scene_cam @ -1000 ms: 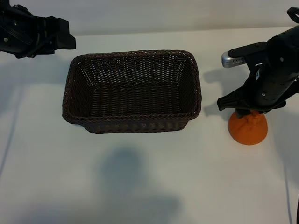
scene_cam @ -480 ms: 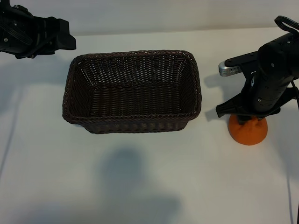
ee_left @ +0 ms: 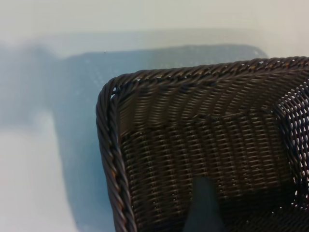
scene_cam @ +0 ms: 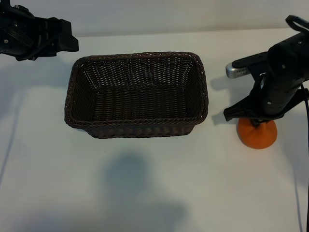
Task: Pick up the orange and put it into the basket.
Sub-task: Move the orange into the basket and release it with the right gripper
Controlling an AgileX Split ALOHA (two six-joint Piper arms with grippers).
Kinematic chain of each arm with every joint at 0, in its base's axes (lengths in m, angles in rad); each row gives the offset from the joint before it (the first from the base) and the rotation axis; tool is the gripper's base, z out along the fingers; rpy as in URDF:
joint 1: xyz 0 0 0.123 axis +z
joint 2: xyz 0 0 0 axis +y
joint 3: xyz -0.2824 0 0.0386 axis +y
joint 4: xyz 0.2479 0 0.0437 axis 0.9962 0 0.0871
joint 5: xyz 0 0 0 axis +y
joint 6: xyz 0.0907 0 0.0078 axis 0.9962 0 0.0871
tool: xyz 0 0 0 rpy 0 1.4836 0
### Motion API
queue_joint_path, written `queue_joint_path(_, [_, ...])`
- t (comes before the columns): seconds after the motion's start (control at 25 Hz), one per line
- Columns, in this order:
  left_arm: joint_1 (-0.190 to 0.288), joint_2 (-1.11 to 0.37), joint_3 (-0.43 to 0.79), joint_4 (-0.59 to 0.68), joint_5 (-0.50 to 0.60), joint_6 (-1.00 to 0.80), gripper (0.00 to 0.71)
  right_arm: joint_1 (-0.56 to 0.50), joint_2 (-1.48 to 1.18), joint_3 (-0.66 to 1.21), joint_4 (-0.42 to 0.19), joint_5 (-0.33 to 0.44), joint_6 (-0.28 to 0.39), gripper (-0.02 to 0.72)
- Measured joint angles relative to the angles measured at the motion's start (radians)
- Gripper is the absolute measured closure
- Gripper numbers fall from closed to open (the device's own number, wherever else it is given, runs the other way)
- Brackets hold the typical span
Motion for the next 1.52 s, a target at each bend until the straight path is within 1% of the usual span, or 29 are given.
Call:
queue_joint_path(0.2, [0.0,0.0,0.0,0.0,0.001,-0.001,0.164,0.0,-0.099,0.0,-0.001,0.013,-0.003,0.609])
queue_joint_path(0.4, [0.0,0.0,0.0,0.0,0.001,0.0,0.182,0.0,-0.206,-0.043,0.0,0.059,-0.013,0.609])
queue_joint_path(0.56, [0.0,0.0,0.0,0.0,0.001,0.0,0.189,0.0,-0.257,-0.084,0.014,0.063,-0.026,0.609])
queue_joint_path(0.64, [0.0,0.0,0.0,0.0,0.001,0.0,0.189,0.0,-0.259,-0.102,0.033,0.069,-0.033,0.609])
queue_joint_path(0.72, [0.0,0.0,0.0,0.0,0.002,0.0,0.191,0.0,-0.259,-0.11,0.082,0.063,-0.061,0.609])
queue_joint_path(0.8, [0.0,0.0,0.0,0.0,0.002,0.0,0.192,0.0,-0.259,-0.115,0.154,0.042,-0.118,0.609])
queue_joint_path(0.84, [0.0,0.0,0.0,0.0,0.005,0.0,0.191,0.0,-0.259,-0.117,0.209,0.026,-0.149,0.609])
queue_joint_path(0.92, [0.0,0.0,0.0,0.0,0.01,0.0,0.191,0.0,-0.257,-0.117,0.327,0.002,-0.231,0.609])
queue_joint_path(1.0, [0.0,0.0,0.0,0.0,0.015,0.0,0.191,0.0,-0.253,-0.117,0.422,-0.013,-0.306,0.609])
queue_joint_path(1.04, [0.0,0.0,0.0,0.0,0.016,0.0,0.191,0.0,-0.25,-0.117,0.462,-0.014,-0.342,0.609])
queue_joint_path(1.08, [0.0,0.0,0.0,0.0,0.016,0.0,0.191,0.005,-0.246,-0.118,0.486,-0.019,-0.371,0.609])
queue_joint_path(1.2, [0.0,0.0,0.0,0.0,0.017,0.0,0.191,0.029,-0.229,-0.118,0.518,-0.037,-0.41,0.609])
queue_joint_path(1.36, [0.0,0.0,0.0,0.0,0.02,0.0,0.191,0.087,-0.186,-0.161,0.521,-0.05,-0.42,0.609])
queue_joint_path(1.52, [0.0,0.0,0.0,0.0,0.022,0.004,0.191,0.144,-0.108,-0.275,0.514,-0.035,-0.419,0.609])
